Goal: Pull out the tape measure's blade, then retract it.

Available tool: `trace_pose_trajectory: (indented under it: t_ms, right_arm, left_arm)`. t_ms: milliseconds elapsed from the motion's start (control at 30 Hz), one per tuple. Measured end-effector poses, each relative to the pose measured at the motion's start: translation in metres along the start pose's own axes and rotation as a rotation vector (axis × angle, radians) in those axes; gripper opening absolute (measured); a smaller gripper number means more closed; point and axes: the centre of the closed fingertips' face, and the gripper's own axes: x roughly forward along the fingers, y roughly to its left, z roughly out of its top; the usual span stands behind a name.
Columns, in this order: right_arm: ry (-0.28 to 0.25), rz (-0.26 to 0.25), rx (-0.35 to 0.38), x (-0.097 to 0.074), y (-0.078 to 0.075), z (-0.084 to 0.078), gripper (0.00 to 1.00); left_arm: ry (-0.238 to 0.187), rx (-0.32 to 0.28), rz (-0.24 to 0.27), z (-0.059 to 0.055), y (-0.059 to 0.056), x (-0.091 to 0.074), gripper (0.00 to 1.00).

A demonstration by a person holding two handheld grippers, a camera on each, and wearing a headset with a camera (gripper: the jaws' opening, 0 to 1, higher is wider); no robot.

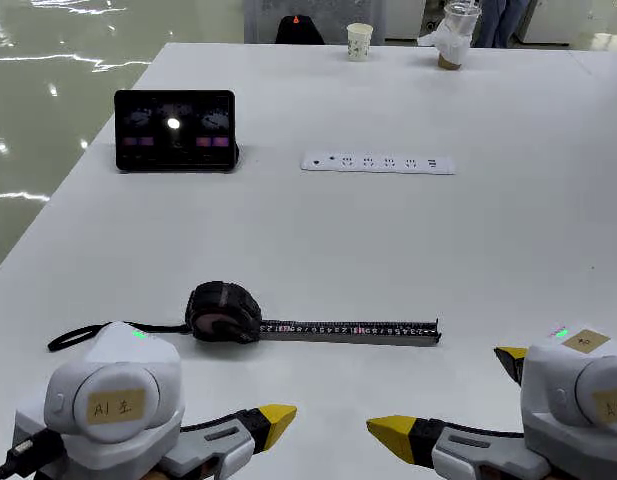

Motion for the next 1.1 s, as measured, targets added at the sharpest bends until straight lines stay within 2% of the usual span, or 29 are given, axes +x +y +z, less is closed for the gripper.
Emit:
trace_pose_trajectory:
  t_ms: [1100]
  right_arm:
    - [0.021, 0.016, -0.013, 0.0013, 0.0018, -0.0070, 0.98]
  left_arm:
    - [-0.007, -0.012, 0.033, 0.0013, 0.0021, 0.0021, 0.99]
